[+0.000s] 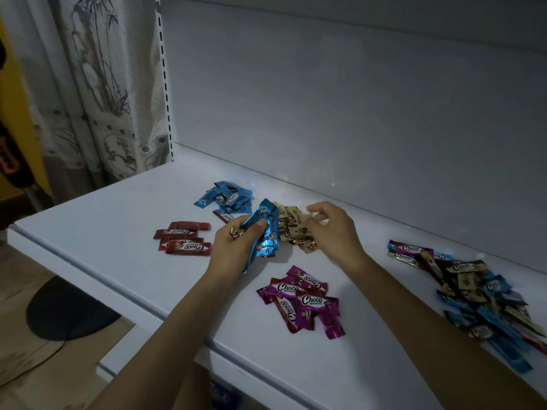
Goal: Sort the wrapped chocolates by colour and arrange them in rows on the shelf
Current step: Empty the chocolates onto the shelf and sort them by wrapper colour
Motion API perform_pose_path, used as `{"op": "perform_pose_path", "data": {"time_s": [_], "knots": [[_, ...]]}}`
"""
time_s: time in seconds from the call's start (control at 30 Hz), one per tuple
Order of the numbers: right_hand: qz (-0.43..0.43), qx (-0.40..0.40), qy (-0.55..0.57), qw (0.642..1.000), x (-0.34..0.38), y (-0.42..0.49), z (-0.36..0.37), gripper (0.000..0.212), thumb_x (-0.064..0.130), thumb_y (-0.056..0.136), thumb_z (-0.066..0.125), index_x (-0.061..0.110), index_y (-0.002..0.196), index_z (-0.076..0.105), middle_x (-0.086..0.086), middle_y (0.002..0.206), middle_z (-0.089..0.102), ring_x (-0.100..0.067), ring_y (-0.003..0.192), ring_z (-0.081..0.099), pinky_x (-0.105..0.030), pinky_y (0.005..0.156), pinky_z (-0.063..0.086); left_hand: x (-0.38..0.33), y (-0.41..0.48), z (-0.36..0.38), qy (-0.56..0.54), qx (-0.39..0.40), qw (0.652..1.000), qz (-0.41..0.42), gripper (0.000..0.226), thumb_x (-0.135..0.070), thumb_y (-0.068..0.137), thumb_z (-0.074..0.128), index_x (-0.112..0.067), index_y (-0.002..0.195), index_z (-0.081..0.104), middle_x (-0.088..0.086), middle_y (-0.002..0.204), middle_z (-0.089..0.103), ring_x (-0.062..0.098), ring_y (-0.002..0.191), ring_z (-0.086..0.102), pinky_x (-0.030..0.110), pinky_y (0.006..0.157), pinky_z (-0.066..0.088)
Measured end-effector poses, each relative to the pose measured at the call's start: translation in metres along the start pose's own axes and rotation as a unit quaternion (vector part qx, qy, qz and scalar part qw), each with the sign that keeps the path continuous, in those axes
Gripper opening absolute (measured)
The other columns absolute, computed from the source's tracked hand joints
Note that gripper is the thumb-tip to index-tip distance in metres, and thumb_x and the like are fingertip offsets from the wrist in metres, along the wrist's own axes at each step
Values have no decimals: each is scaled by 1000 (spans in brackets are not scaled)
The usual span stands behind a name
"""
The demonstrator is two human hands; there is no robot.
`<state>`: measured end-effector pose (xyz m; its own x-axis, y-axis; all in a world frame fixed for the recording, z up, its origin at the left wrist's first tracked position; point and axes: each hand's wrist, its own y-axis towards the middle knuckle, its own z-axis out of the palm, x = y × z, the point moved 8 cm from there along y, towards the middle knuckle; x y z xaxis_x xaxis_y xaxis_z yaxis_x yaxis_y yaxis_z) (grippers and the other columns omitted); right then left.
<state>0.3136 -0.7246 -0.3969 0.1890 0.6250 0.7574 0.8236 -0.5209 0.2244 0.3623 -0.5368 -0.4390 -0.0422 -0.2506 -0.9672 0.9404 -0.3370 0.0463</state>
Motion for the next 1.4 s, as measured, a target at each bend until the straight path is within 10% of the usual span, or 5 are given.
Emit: {"op": "perform_pose_path", "data": {"time_s": [0.13, 0.23, 0.37, 0.53, 1.4], "knots": [[-44, 33, 33, 998, 22, -18, 15, 12, 23, 93, 58, 21, 100, 68, -1, 102, 60, -16, 88, 63, -37, 78, 56, -2, 0, 0, 8, 0, 1000, 14, 16, -17, 94, 60, -10, 105, 70, 6, 88, 74, 14, 76, 69, 24, 67, 52], [-28, 84, 108, 990, 33, -28, 24, 18, 32, 93, 58, 17, 87, 67, 3, 78, 64, -5, 69, 58, -11, 55, 44, -7, -3, 5, -2, 21, 999, 35, 14, -12, 95, 56, -11, 98, 70, 3, 82, 74, 13, 73, 68, 20, 64, 53], [-26, 116, 141, 983, 41, -34, 37, 29, 25, 89, 65, -4, 92, 63, -26, 87, 63, -15, 64, 54, -12, 45, 35, -11, -6, 11, 10, 42, 997, 57, 20, -6, 98, 48, -11, 100, 68, 0, 82, 75, 8, 77, 70, 16, 65, 53], [31, 71, 201, 976, 34, -33, 27, 21, 20, 99, 50, 1, 100, 55, -3, 73, 63, -4, 39, 51, -16, 35, 34, -7, -5, 8, 37, 22, 998, 46, 31, -12, 102, 43, 7, 97, 67, 14, 85, 72, 12, 70, 67, 18, 64, 53], [120, 123, 186, 967, 73, 25, 109, 23, 28, 98, 47, 12, 89, 62, -5, 74, 67, -15, 46, 54, -22, 42, 40, -27, -18, -81, 61, -87, 990, 91, 17, -13, 97, 53, -18, 105, 67, 2, 84, 72, 11, 80, 66, 27, 76, 56]]}}
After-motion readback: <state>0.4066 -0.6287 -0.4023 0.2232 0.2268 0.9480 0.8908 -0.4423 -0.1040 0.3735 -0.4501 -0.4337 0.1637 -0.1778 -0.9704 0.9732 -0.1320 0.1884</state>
